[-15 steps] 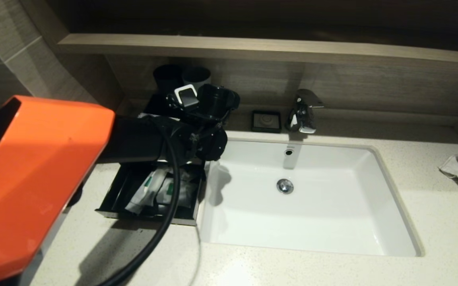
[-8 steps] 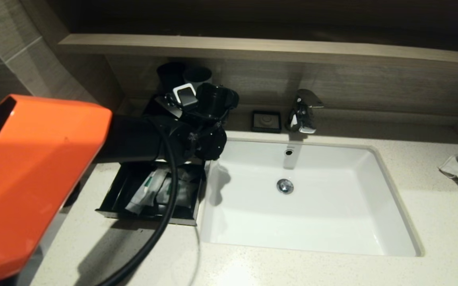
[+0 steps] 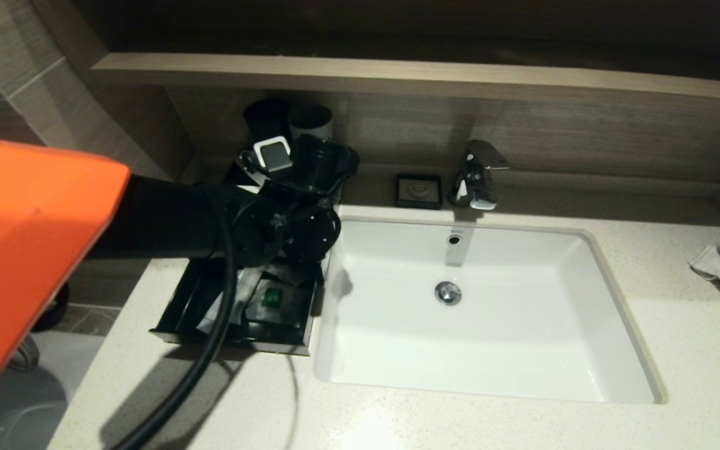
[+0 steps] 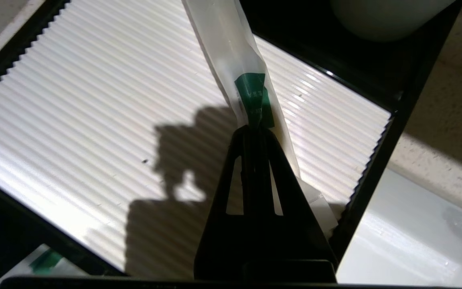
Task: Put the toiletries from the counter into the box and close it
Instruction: Pick up the bathroom toiletry, then place the bathroom toiletry into the drawer
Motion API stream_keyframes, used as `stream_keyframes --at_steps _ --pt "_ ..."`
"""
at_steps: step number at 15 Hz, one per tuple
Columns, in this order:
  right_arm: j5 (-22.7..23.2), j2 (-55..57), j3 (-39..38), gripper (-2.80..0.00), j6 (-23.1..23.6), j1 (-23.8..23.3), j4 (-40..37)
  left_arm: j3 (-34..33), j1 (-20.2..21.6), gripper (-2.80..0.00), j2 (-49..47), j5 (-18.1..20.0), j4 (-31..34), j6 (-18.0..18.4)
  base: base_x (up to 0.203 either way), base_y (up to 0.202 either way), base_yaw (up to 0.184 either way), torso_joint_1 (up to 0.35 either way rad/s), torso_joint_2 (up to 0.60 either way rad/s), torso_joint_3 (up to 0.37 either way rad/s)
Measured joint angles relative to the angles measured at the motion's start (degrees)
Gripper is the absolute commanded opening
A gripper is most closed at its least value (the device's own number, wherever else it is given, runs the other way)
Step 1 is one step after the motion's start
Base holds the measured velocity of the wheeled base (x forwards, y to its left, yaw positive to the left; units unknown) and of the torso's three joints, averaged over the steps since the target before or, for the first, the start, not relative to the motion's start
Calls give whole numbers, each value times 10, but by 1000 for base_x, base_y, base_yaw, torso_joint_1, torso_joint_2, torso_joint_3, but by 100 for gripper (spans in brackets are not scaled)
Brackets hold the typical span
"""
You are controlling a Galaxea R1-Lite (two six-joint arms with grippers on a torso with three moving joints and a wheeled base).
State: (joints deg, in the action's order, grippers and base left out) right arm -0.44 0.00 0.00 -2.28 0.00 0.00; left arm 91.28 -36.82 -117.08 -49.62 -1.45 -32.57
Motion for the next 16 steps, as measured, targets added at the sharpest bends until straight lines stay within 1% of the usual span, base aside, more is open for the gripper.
stream_keyframes --at_steps 5,10,16 --pt "0 0 0 -280 0 0 0 -95 2 -280 63 0 -2 -2 0 0 0 0 0 0" --pt "0 0 0 -280 0 0 0 -128 4 -280 103 0 0 0 0 0 0 0 0 0" --pt "0 0 0 -280 0 0 0 -183 4 -280 165 1 13 7 0 0 0 0 0 0"
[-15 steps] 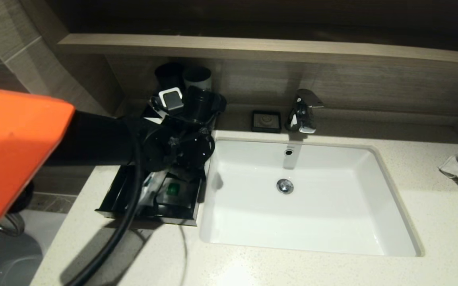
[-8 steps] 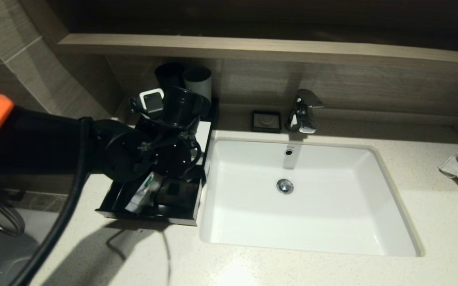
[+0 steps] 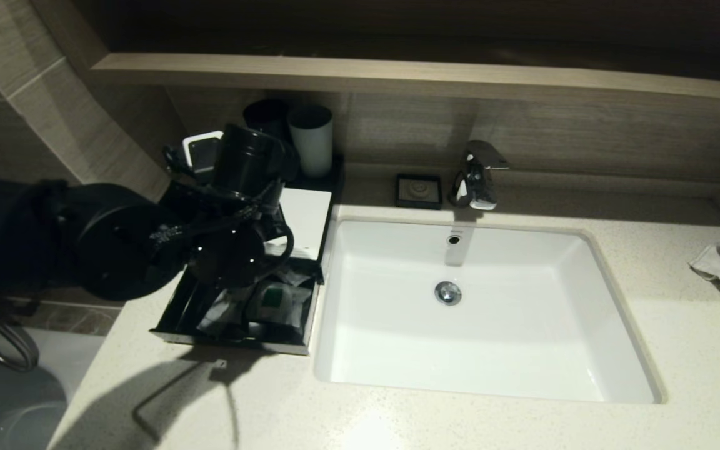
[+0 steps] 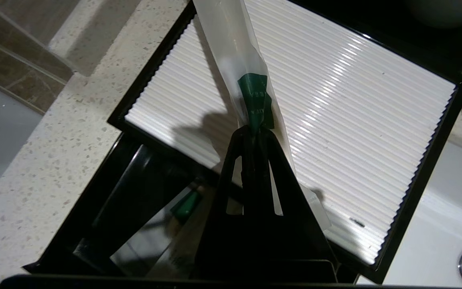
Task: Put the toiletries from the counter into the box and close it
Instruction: Place the bathroom toiletry into the drawer
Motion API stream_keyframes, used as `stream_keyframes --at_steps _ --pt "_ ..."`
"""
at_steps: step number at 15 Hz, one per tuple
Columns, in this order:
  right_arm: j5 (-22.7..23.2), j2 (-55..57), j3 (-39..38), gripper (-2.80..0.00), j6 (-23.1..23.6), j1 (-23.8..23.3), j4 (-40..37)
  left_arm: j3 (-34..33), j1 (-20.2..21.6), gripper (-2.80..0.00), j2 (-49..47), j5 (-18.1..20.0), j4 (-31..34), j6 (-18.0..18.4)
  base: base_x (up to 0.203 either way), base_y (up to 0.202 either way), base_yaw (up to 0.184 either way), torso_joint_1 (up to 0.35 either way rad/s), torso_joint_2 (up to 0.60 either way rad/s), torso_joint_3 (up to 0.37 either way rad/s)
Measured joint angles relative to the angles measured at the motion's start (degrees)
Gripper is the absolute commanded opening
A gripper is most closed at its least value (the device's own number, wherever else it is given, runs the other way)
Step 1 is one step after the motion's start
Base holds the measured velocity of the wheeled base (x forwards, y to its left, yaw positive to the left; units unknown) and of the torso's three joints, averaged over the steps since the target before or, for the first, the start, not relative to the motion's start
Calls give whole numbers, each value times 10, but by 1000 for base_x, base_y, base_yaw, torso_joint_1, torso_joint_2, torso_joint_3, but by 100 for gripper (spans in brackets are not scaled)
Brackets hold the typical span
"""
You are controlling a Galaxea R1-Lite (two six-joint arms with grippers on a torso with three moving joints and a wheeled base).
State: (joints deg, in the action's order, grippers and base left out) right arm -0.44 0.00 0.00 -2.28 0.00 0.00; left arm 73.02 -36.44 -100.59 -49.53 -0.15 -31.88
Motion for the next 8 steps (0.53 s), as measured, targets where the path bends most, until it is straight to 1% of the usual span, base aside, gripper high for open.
stream_keyframes --at_steps 3,8 --pt "0 0 0 -280 0 0 0 -44 -1 -280 39 5 5 2 0 0 0 0 0 0" --pt "0 0 0 -280 0 0 0 -115 -1 -280 109 14 17 16 0 0 0 0 0 0"
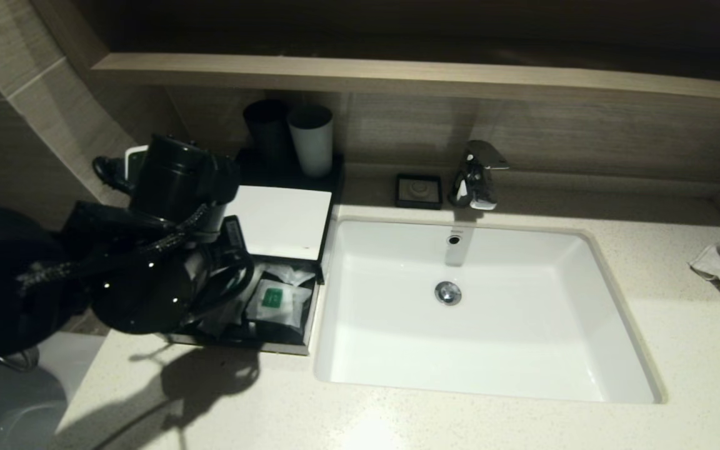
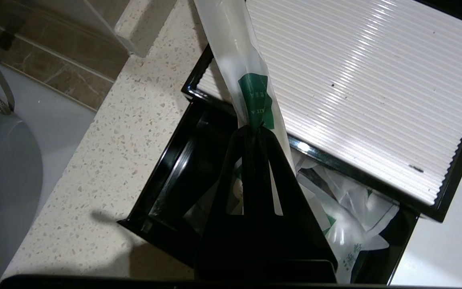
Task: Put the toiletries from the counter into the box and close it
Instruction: Place the bathroom toiletry into the drawer
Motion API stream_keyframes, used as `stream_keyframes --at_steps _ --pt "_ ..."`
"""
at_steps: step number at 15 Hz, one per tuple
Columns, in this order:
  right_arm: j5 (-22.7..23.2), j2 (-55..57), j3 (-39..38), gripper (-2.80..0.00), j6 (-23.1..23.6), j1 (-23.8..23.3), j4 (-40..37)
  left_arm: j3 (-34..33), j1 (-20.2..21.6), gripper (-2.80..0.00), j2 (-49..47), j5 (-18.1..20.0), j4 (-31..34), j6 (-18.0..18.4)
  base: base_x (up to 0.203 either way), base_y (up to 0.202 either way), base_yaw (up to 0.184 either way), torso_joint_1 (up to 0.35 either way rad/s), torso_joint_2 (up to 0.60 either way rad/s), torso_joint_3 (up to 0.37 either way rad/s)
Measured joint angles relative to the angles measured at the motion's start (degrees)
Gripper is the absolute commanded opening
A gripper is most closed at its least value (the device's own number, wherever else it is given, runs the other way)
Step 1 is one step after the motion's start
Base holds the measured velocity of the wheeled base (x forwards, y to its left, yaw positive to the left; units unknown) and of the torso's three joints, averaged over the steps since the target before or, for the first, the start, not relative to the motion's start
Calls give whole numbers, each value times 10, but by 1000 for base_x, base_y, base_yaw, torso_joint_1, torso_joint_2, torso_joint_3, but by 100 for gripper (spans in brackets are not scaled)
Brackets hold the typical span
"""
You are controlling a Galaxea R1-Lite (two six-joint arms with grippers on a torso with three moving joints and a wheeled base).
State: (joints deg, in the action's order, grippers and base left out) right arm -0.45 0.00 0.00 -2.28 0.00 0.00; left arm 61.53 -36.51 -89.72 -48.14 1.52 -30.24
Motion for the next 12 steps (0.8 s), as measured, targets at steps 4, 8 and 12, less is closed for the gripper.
stream_keyframes --at_steps 4,8,12 --pt "0 0 0 -280 0 0 0 -41 -1 -280 53 55 36 12 0 0 0 0 0 0" --pt "0 0 0 -280 0 0 0 -65 -1 -280 123 127 92 40 0 0 0 0 0 0" --pt "0 0 0 -280 0 0 0 -80 -1 -280 208 188 150 88 0 0 0 0 0 0"
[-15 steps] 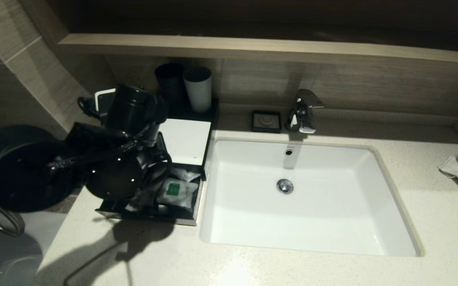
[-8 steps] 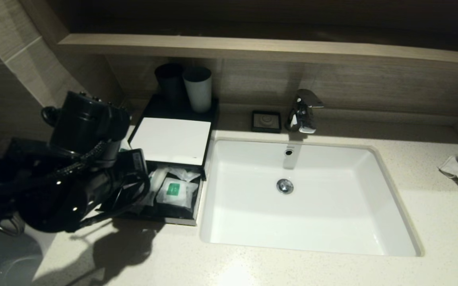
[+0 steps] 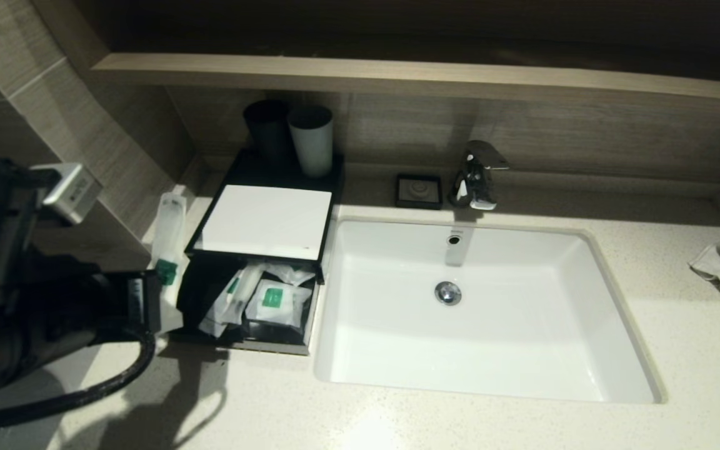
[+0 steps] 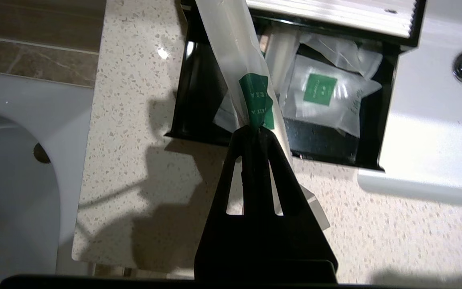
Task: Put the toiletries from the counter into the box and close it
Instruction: Place the bathroom toiletry into the drawer
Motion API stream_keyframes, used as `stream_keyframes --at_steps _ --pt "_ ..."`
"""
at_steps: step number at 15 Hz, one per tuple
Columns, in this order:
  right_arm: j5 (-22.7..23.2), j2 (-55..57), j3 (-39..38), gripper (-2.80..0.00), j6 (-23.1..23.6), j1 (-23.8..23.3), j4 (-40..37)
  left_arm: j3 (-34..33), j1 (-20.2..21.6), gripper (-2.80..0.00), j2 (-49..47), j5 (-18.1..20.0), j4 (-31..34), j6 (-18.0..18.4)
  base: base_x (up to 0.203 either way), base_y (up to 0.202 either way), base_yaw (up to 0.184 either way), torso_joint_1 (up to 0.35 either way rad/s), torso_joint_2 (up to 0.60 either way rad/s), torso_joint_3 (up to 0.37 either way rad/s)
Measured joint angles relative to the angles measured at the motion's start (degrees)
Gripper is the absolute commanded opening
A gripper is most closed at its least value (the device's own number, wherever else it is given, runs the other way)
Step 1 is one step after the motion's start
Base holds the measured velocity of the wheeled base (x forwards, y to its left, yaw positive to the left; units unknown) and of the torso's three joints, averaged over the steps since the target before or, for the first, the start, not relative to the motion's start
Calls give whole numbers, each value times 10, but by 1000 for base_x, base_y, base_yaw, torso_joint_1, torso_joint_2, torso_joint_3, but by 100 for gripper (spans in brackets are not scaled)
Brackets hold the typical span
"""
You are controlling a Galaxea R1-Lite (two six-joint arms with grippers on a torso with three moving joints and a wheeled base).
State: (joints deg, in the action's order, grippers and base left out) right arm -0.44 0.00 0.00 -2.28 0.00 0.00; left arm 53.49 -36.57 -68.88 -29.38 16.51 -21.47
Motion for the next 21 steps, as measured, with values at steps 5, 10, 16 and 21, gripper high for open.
stream_keyframes --at_steps 5,10,16,21 --pt "0 0 0 -280 0 0 0 -10 0 -280 85 108 99 9 0 0 0 0 0 0" --pt "0 0 0 -280 0 0 0 -37 0 -280 115 168 127 9 0 0 0 0 0 0" --pt "0 0 0 -280 0 0 0 -67 1 -280 98 187 119 9 0 0 0 0 0 0" --pt "0 0 0 -280 0 0 0 -69 41 -280 56 199 95 9 0 0 0 0 0 0"
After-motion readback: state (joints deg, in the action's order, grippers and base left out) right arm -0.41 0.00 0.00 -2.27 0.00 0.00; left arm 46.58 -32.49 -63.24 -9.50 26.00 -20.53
